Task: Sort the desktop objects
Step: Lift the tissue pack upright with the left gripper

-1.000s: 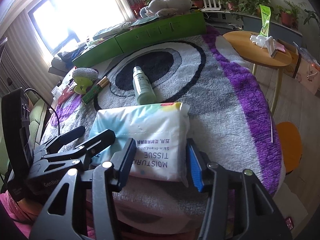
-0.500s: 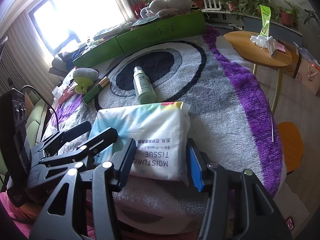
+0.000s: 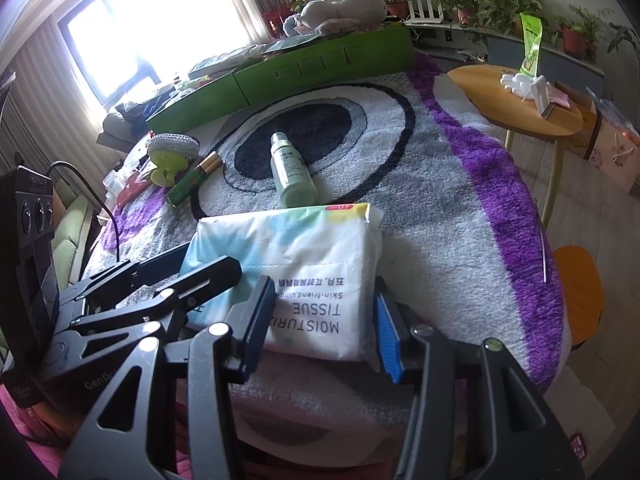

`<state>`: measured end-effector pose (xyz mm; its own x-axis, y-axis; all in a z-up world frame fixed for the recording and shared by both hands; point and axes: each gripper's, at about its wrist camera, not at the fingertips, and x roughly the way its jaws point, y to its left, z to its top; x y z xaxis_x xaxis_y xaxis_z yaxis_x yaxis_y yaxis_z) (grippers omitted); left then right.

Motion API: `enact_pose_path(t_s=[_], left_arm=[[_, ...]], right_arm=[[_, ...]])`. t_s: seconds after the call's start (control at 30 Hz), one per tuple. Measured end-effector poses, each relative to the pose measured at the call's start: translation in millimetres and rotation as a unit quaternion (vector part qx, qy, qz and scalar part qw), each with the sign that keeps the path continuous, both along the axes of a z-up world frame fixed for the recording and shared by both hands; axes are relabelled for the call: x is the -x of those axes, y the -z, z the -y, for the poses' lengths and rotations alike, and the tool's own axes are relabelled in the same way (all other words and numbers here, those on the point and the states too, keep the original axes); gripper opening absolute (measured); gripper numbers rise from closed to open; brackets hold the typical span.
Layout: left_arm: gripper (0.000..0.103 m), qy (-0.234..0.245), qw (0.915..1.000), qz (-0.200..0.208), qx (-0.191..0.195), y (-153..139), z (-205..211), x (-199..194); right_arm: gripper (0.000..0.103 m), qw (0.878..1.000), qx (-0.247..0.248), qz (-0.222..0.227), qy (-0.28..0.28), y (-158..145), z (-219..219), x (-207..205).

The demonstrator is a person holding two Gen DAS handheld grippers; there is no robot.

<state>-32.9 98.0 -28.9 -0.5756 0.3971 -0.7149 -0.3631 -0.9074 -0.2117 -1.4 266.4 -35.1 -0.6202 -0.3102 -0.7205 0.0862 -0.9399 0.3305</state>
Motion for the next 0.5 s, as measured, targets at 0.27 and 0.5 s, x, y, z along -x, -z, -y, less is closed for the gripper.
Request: enact_pose_path(t_s=[0.27,0.5], left_arm=[[0.056,0.008,0.9996,-0.021,0.017,-10,0,2],[0.056,0.004,0.9998,0.008,0.019,1,7,5]], right_arm=[[0.044,1.000,0.002,-0.008,-0.008,-5,6,-1],[0.046,1.000,-0.003,0.007,-0.003,0,4,2]])
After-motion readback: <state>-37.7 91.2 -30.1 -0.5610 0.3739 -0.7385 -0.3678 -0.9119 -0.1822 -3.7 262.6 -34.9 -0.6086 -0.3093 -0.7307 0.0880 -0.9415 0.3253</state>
